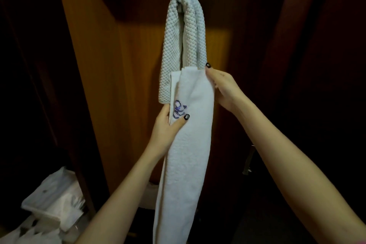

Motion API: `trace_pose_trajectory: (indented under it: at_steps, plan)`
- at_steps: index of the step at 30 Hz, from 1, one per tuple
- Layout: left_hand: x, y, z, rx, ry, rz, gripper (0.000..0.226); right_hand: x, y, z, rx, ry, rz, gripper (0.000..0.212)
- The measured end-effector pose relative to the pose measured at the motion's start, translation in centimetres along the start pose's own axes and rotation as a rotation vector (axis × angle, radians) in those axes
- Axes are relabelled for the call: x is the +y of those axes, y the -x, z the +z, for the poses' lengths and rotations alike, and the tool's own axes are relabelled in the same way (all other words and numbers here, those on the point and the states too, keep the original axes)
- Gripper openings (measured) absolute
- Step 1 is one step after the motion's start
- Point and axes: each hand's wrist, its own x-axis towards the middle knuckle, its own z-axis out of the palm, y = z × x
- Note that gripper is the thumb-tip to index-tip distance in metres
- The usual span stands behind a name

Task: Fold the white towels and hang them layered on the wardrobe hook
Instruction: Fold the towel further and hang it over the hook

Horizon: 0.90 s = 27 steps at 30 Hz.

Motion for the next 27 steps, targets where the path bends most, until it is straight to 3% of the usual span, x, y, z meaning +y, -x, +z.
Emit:
trace_pose_trajectory:
  at_steps: [3, 6, 9, 13, 17, 20, 27]
  plan:
    - [1.1, -0.8, -0.1, 0.045, 0.045, -0.016, 0.024, 3.8, 2.2, -0.2, 0.012, -0.052, 0.137, 0.027]
    - [2.3, -1.8, -0.6, 0.008, 0.166, -0.05, 0.027, 7.3, 5.7, -0.1, -0.149, -0.068, 0.19, 0.027]
    - [3.0, -2.8, -1.1, 0.017, 0.233, -0.156, 0.02, 7.2, 6.1, 0.7, -0.18, -0.155, 0.133, 0.032]
    - [3.0, -3.2, -1.6, 0.151, 0.301, -0.318, 0.01, 6.1, 5.1, 2.1, -0.111, -0.084, 0.066, 0.017]
    - [2.1, -1.7, -2.3, 0.159, 0.183, -0.268, 0.019, 6.0, 4.6, 2.2, -0.078, -0.119, 0.067, 0.012]
    - [0.4, 0.5, -2.9, 0.215, 0.107, -0.223, 0.013, 5.7, 4.1, 1.6, -0.055, -0.187, 0.086, 0.014]
    - [-0.4, 1.8, -3.3, 0.081, -0.005, -0.085, 0.018, 5.1, 4.1, 1.1, -0.078, -0.331, 0.135, 0.014]
